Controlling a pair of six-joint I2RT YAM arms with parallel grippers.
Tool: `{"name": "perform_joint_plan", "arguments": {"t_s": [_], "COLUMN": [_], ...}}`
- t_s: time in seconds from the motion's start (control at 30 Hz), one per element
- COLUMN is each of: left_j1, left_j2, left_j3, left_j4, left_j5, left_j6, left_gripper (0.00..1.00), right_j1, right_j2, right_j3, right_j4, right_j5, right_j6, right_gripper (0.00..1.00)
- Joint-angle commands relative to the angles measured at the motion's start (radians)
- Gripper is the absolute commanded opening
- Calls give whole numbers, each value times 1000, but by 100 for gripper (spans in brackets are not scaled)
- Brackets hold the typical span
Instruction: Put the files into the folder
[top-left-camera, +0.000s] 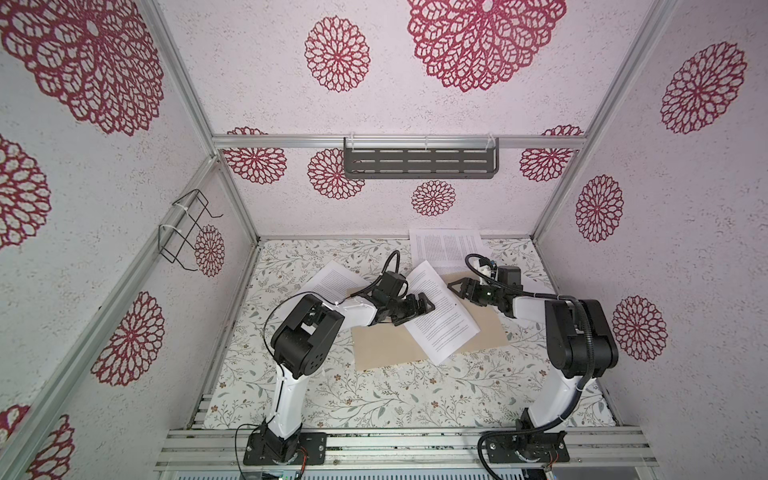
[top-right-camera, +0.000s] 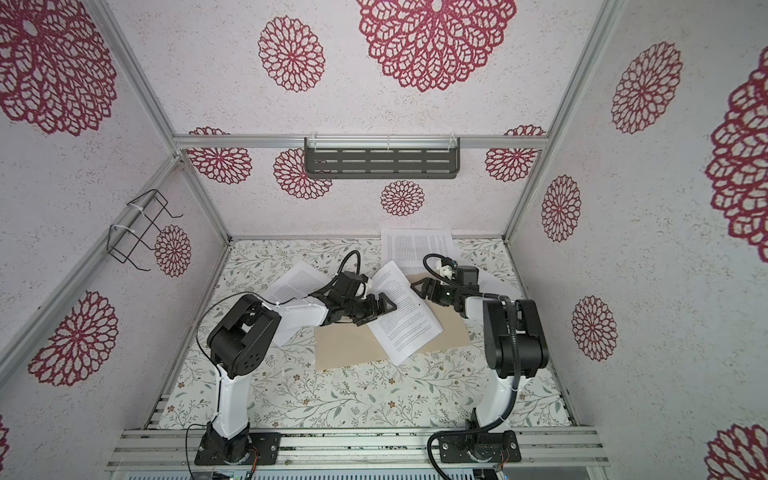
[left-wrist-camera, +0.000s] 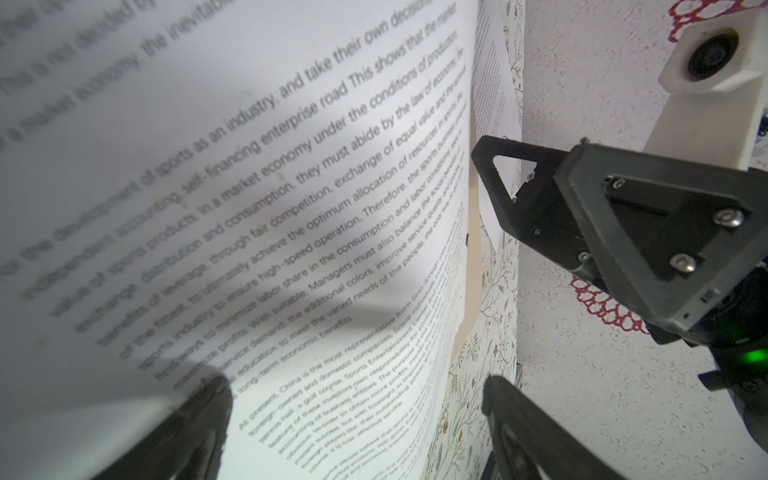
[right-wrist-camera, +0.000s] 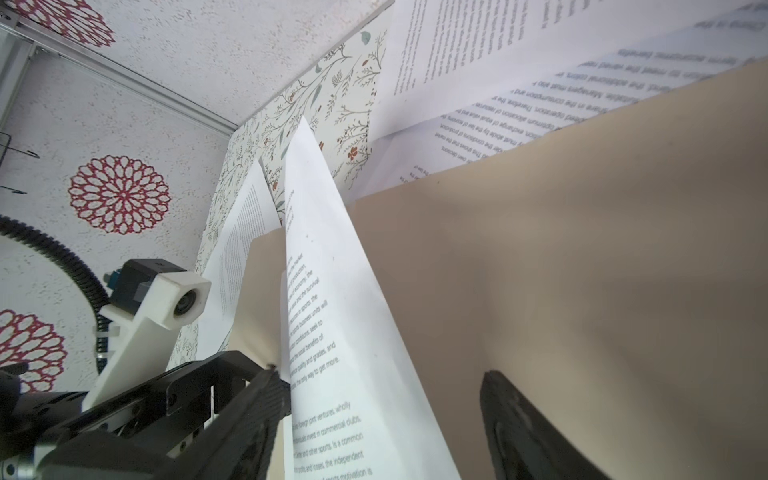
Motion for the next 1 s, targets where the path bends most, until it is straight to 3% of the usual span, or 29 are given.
{"name": "perform_joint_plan", "arguments": {"t_s": [0.0,0.4,0.53,0.97], "left_j1": [10,16,16,16], "left_j2": [20,27,26,18], "left_j3": [-13,-21,-24,-45], "left_j4": [24,27,27,24], "left_j5": [18,19,18,5], "left_j6": [16,22,26,39], "left_gripper": [98,98,98,98], "right_j1": [-2,-5,-6,-2], "right_j2": [20,31,12,-110], "right_j3": [32,48,39,28], "right_j4": [1,-22,-19,-199], "right_j5": [-61,-218,-270,-211], "right_j6": [-36,-41,-29,-149], "right_gripper": [77,71,64,56]}}
